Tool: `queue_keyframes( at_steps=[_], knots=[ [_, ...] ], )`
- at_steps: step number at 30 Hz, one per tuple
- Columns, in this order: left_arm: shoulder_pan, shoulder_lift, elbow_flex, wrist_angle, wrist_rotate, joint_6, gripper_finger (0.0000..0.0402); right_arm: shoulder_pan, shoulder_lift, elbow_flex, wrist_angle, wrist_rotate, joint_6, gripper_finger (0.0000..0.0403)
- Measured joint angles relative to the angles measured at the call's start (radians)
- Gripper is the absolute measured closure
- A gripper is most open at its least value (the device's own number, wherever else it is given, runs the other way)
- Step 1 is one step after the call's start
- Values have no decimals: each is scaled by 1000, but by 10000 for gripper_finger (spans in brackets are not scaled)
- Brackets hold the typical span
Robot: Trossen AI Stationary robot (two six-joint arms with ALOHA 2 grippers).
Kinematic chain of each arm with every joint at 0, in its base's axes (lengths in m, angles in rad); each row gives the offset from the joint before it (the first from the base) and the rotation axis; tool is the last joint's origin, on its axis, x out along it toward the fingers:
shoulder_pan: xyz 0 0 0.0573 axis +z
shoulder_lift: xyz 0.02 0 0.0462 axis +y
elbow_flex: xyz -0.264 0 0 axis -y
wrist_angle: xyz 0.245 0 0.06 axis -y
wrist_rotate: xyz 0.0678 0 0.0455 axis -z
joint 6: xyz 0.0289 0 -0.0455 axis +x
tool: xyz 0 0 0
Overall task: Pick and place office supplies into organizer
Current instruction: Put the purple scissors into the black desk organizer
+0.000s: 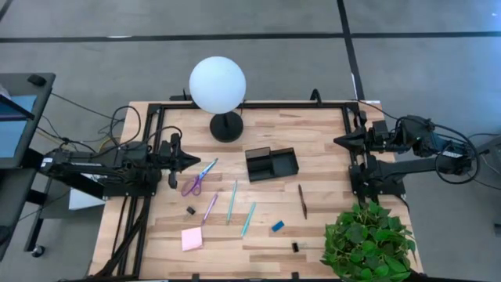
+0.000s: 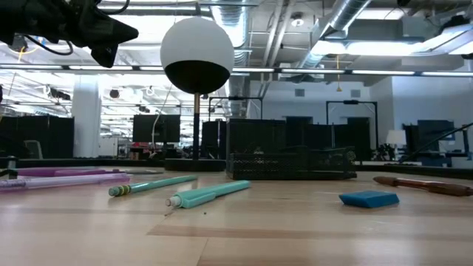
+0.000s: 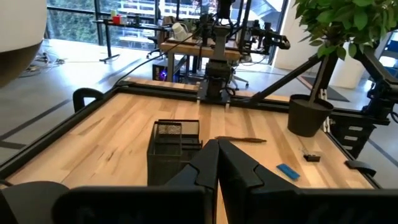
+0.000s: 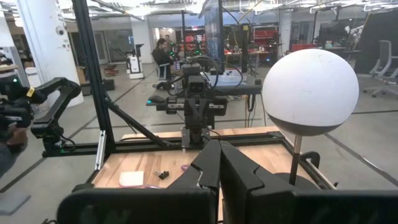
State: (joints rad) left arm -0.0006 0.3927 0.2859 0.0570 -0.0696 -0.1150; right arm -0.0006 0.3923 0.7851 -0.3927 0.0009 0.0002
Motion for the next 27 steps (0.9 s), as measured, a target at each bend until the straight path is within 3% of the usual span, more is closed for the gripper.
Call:
queue_keyframes(
  at_steps=[27],
  knots=[
    [0,0,0,-224,-26,-137,401,0,0,0,0,0,0,403]
  ],
)
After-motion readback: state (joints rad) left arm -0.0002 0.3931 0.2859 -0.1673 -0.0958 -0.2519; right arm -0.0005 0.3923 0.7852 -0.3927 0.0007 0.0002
